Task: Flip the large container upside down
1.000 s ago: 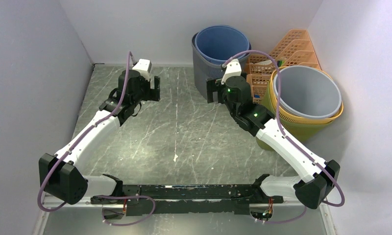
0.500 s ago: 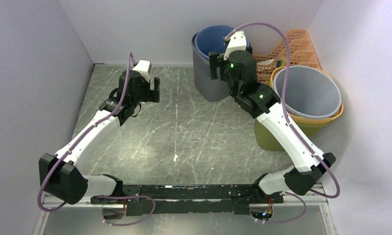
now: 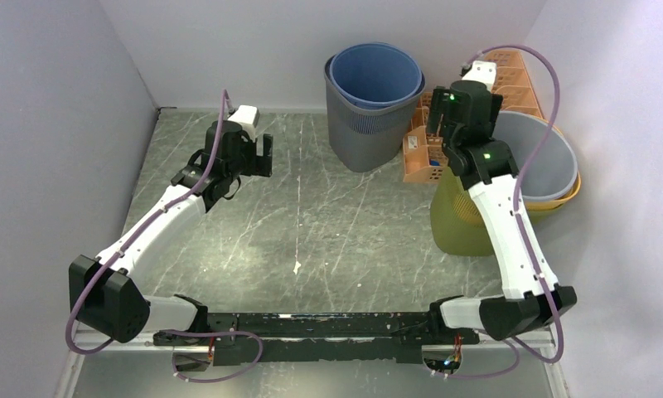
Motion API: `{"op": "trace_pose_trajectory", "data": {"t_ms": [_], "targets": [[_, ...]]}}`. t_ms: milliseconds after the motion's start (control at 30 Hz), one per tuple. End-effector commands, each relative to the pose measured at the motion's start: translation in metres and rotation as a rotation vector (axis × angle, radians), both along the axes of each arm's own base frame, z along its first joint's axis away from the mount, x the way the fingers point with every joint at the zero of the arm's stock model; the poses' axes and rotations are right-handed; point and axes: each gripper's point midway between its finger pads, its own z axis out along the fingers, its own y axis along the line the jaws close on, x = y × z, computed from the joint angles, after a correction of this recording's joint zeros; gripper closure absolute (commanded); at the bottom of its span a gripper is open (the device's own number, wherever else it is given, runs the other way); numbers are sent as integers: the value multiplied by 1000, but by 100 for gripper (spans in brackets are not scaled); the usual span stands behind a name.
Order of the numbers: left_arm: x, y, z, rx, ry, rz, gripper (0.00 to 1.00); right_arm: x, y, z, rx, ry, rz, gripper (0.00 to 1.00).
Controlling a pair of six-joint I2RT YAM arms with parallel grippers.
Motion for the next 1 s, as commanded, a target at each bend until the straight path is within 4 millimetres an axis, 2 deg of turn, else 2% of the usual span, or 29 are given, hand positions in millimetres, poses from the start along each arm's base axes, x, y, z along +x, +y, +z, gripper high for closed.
{"op": "trace_pose_trajectory", "data": {"t_ms": [0, 133, 267, 300, 467, 700, 867, 967], "targets": [[-2, -10, -1, -23, 14, -27, 1, -13, -12, 17, 54, -78, -14, 19], [-3, -10, -2, -21, 16, -22, 0, -16, -21, 11, 60, -63, -45, 19], [-4, -10, -3, -21, 17, -24, 0, -23, -34, 3, 79, -77, -100, 42], [-4, -9, -4, -20, 18, -22, 0, -25, -35, 2, 85, -85, -100, 43], [-6, -9, -5, -14, 20, -23, 0, -26, -37, -9, 101, -61, -93, 48], [-7, -8, -8, -12, 25, -22, 0, -33, -46, -5, 99, -96, -131, 53], [-7, -8, -9, -7, 30, -19, 0, -33, -49, -4, 101, -109, -144, 54], [-8, -8, -11, -8, 33, -17, 0, -29, -50, -14, 93, -79, -144, 54]]}}
